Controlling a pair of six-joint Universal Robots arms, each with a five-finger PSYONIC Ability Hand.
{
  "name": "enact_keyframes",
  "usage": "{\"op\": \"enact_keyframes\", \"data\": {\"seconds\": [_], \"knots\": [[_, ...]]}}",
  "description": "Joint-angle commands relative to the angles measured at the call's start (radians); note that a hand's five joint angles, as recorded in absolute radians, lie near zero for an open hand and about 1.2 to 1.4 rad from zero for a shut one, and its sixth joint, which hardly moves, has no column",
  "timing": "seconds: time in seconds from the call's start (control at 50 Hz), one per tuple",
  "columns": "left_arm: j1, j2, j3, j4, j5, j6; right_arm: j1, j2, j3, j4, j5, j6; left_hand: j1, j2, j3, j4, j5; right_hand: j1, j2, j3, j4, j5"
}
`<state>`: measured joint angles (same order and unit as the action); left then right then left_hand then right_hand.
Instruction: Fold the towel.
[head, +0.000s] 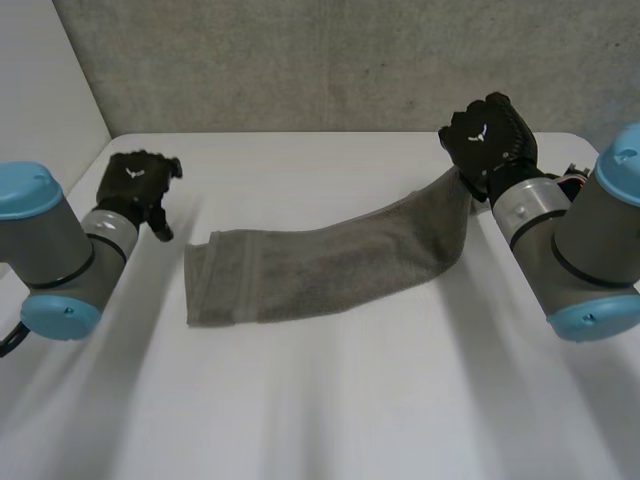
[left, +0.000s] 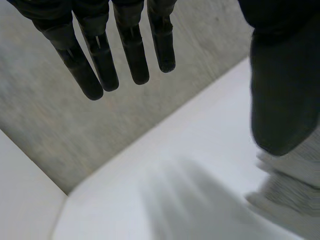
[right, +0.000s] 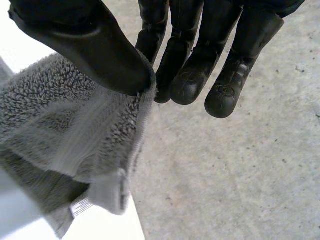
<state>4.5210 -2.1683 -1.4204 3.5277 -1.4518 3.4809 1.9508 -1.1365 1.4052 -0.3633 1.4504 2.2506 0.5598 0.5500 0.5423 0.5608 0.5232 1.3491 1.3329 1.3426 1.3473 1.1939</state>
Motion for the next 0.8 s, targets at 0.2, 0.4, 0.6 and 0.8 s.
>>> {"op": "enact_keyframes", "data": {"seconds": [0.2,0.4,0.6,0.8], "knots": [[-0.042,-0.073,0.074,-0.131,0.106,0.000,-0.099,-0.186,0.267,-0.016,-0.031,0.007,-0.088,-0.078,-0.070,-0.089,-0.226,0.047,0.063,0.054,0.049,0.028],[-0.076,0.001,-0.017,-0.262,0.100,0.001,-0.168,-0.181,0.275,-0.003,-0.031,0.007,-0.079,-0.069,-0.062,-0.080,-0.217,0.047,0.063,0.054,0.049,0.028],[-0.089,0.070,-0.124,-0.271,0.102,0.003,-0.174,-0.166,0.284,-0.003,-0.035,0.023,-0.079,-0.069,-0.062,-0.080,-0.217,0.047,0.063,0.054,0.049,0.028],[-0.103,0.054,-0.150,-0.266,0.099,0.015,-0.173,-0.161,0.291,-0.002,-0.044,0.027,-0.067,-0.058,-0.050,-0.068,-0.205,0.047,0.063,0.054,0.049,0.028]]}}
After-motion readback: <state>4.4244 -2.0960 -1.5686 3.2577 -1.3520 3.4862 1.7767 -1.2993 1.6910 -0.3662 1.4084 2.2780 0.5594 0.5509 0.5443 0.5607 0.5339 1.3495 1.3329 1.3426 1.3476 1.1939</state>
